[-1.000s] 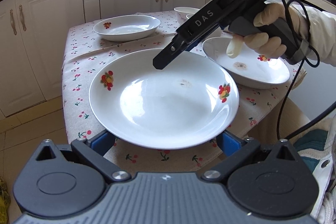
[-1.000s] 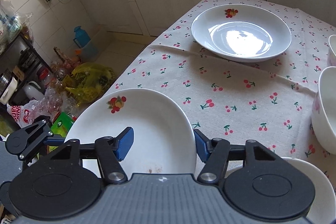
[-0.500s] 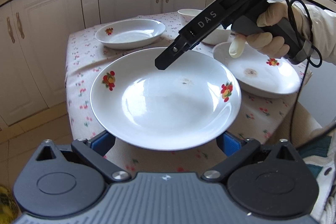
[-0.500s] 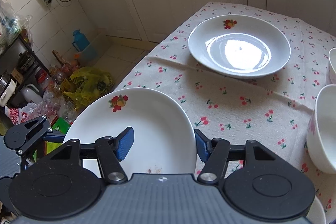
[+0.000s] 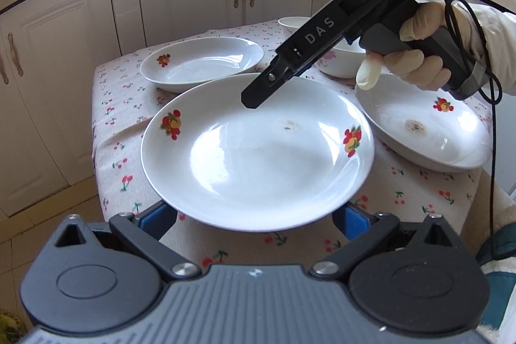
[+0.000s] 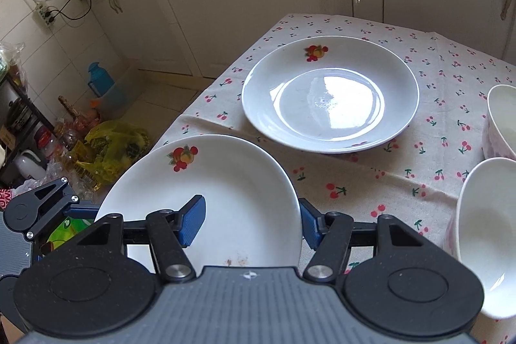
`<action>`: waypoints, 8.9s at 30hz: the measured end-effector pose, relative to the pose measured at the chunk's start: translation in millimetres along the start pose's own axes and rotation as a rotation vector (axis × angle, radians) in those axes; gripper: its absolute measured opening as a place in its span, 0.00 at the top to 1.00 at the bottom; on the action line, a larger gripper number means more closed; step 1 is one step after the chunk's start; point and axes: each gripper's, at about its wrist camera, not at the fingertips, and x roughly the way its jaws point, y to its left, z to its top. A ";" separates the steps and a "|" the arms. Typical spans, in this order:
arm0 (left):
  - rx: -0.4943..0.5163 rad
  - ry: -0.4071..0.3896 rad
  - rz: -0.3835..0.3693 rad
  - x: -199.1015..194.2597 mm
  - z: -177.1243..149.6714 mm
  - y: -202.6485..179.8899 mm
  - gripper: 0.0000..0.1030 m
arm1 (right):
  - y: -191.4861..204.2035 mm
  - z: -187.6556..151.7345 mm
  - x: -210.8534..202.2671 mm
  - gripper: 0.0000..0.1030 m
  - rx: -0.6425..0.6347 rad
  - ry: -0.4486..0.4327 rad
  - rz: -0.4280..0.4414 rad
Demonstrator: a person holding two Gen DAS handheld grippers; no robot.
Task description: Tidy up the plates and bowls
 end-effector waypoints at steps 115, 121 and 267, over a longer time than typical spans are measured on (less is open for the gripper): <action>0.160 0.320 -0.184 96.6 123.8 -130.7 0.24 | -20.1 -232.5 -139.1 0.07 -0.277 -0.215 -0.158; 0.173 0.391 -0.219 106.4 127.2 -129.5 0.28 | -19.6 -232.4 -139.2 0.07 -0.272 -0.213 -0.157; -0.039 0.206 -0.048 41.9 104.1 43.0 0.20 | 67.6 -89.3 -82.9 0.00 -0.302 -0.106 -0.166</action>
